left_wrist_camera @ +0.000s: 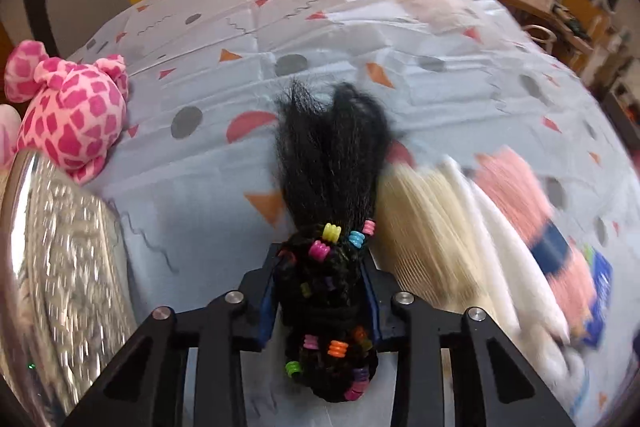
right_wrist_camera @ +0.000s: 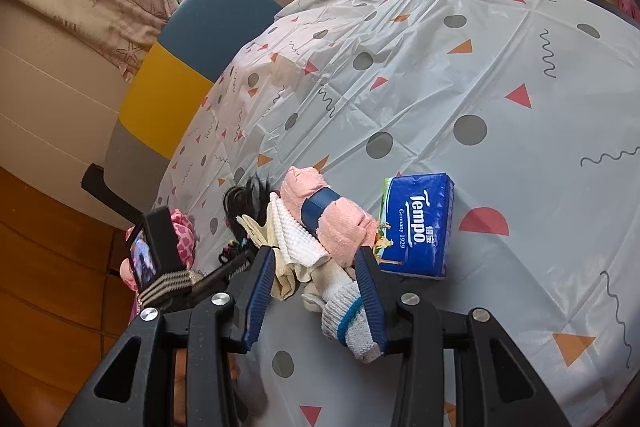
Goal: Organize soft objects
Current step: 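Grasp the black beaded hair piece with the left gripper while the right gripper grasps the beige mesh cloth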
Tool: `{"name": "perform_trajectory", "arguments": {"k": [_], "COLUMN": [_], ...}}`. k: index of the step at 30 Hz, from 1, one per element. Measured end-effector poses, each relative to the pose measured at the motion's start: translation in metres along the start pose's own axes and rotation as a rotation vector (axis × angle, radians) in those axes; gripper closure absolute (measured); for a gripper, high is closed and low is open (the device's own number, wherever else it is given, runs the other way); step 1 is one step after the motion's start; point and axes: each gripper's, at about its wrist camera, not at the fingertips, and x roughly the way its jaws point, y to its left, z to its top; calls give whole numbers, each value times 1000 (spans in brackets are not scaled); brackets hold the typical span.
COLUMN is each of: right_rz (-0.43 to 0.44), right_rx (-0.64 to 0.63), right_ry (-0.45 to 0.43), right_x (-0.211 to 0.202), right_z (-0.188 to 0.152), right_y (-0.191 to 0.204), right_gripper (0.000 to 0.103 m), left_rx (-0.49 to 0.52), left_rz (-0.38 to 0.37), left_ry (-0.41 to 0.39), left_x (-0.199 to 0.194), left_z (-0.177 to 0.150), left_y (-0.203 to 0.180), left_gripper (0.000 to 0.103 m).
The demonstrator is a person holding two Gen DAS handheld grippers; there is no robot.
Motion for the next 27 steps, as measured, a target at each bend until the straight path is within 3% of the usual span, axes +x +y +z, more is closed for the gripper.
{"name": "perform_trajectory", "arguments": {"k": [9, 16, 20, 27], "right_rz": [-23, -31, -28, -67], "right_rx": [4, -50, -176, -454], "right_ry": [-4, 50, 83, 155], "right_x": [-1, 9, 17, 45], "right_z": [-1, -7, -18, -34], "right_y": [-2, 6, 29, 82], "right_gripper": [61, 61, 61, 65], "left_rx": [87, 123, 92, 82], "left_rz": [-115, -107, -89, -95], "left_ry": [-36, -42, -105, -148], "left_x": [-68, -94, -108, -106], "left_z": [-91, -179, -210, -217], "left_y": [-8, 7, 26, 36], "left_gripper": [68, 68, 67, 67]}}
